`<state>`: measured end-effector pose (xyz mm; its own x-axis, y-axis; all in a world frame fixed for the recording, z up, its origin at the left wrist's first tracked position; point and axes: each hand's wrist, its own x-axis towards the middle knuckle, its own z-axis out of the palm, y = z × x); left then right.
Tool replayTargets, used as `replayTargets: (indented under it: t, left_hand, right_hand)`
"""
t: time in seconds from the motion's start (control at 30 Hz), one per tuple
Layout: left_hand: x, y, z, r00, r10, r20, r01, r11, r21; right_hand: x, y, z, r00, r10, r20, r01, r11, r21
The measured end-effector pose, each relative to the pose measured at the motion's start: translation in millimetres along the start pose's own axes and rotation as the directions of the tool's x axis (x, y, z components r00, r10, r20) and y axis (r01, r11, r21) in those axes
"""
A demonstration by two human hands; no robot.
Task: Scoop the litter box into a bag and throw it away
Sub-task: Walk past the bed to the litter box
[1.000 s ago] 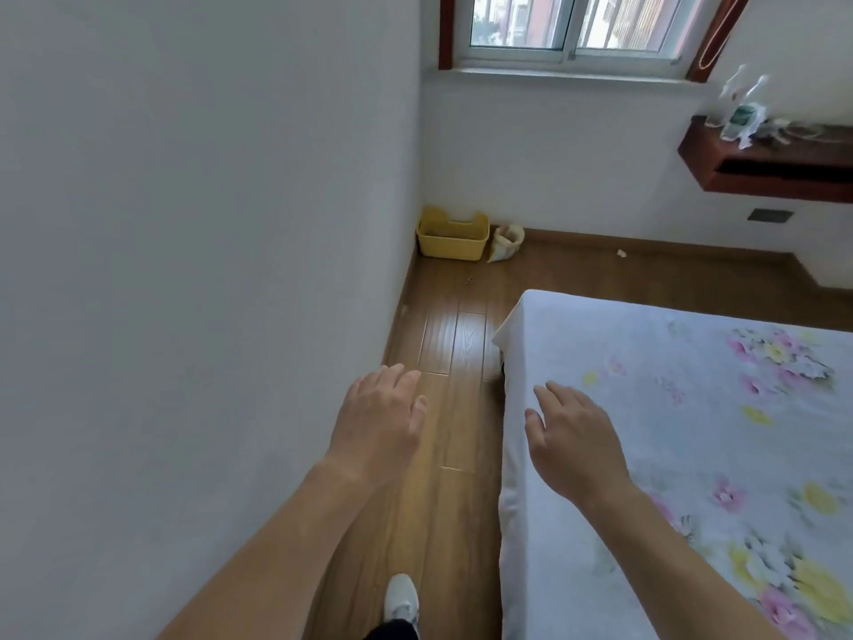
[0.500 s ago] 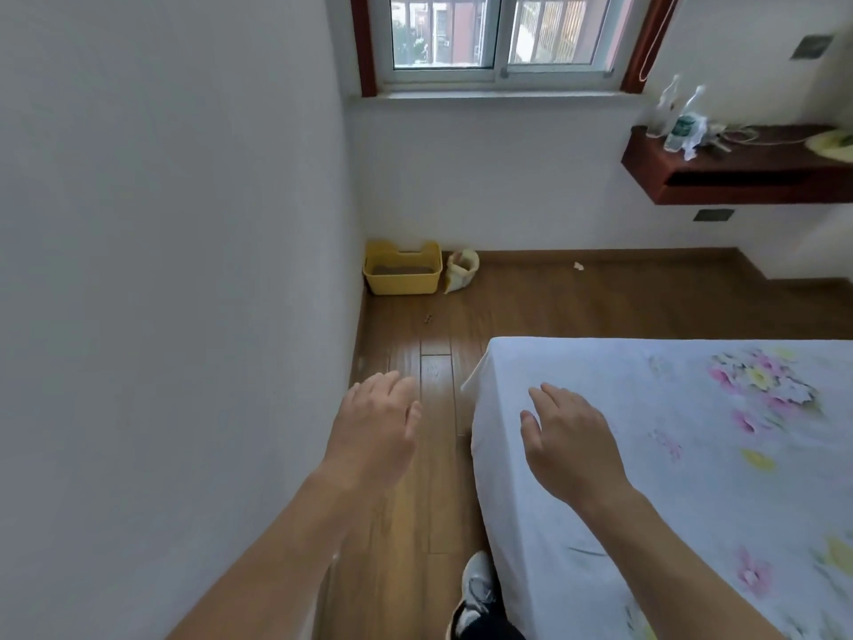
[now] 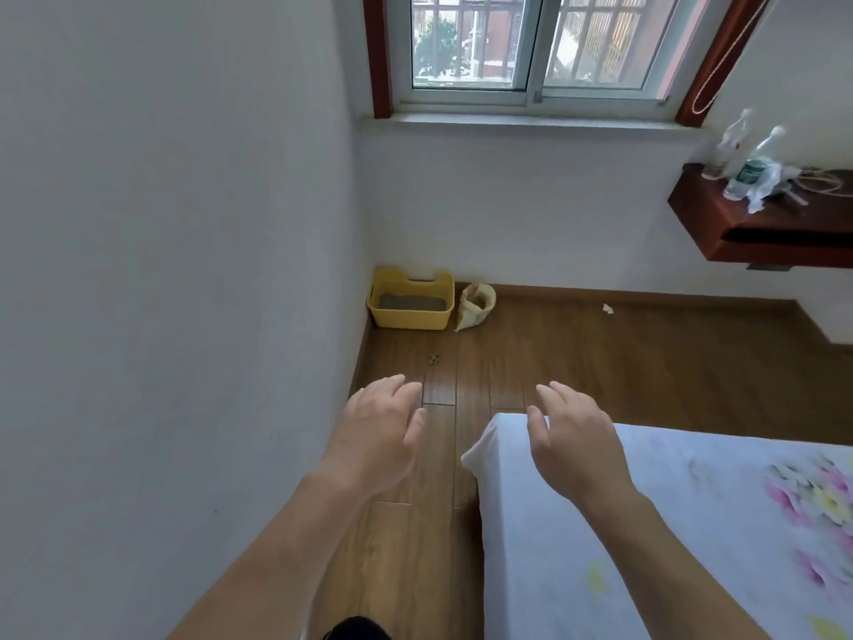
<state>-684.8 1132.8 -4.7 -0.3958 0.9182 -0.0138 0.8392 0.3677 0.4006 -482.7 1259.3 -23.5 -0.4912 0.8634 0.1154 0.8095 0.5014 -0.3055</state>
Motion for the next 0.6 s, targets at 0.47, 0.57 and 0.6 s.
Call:
replayTargets:
  t: [0.47,0.57,0.6]
  left_hand:
    - [262.9,-73.5,-0.9,0.995,0.074,0.062,-0.069,0.995,-0.072]
    - [320.5,-73.7,-2.8,0.991,0.105,0.082,-0.101,0.993,-0.057]
    - [339.0,-71.4,-3.0,0.990,0.116,0.084,-0.113,0.993,-0.047]
  right_hand:
    - [219.6,-8.0,52.4,0.980,0.195,0.033,-0.195,0.981,0.004]
    - [257.8,-2.6,50.3,0.967,0.255,0.023,-0.255,0.967,-0.004]
    - [269.7,1.2,49.3,0.961,0.277,0.018,-0.277,0.961,-0.007]
